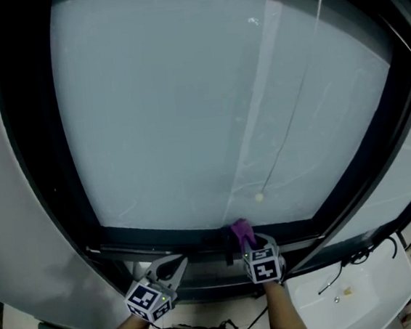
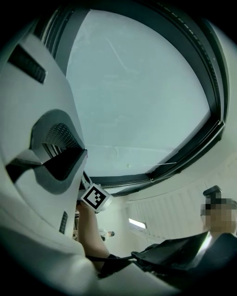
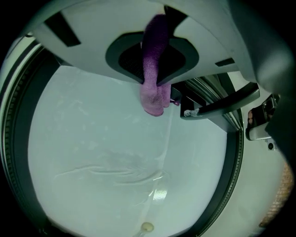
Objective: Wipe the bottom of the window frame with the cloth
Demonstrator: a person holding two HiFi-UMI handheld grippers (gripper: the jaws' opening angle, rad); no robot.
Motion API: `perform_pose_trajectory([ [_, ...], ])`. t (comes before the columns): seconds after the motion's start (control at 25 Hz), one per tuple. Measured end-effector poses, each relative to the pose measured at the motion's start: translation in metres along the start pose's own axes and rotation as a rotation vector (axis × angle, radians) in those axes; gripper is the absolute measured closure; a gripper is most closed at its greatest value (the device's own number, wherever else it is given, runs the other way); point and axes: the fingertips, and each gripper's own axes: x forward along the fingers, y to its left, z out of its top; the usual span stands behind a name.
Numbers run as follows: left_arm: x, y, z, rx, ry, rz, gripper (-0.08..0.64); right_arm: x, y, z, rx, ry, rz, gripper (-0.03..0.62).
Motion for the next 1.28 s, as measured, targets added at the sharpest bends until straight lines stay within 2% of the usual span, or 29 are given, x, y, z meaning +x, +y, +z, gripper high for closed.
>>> perform_pose_trajectory([
  [0.12, 0.001, -0.001, 0.000, -0.017, 0.009, -0.029, 0.558, 0.000, -0.007, -0.005, 0.015, 0.017, -0.028, 0.514],
  [0.36, 0.005, 0.007, -0.007, 0.014, -0.022, -0.050, 0.558, 0.002, -0.021, -0.010, 0.011, 0.027, -0.072, 0.514],
  [0.56, 0.015, 0.004, -0.002, -0.009, -0.036, -0.039, 0.558, 0.000, -0.029, -0.016, 0.031, 0.019, -0.047, 0.514],
  [0.88, 0.049, -0.035, 0.007, -0.008, -0.048, -0.127, 0.558, -0.002, -0.062, -0.028, 0.007, 0.037, -0.064, 0.514],
  [1.04, 0.061, -0.048, 0.009, 0.018, -0.066, -0.169, 0.558, -0.003, -0.079, -0.033, 0.012, 0.048, -0.067, 0.514],
  [1.28, 0.075, -0.066, 0.016, -0.001, -0.053, -0.214, 0.558, -0.007, -0.101, -0.044, 0.011, 0.061, -0.101, 0.514],
])
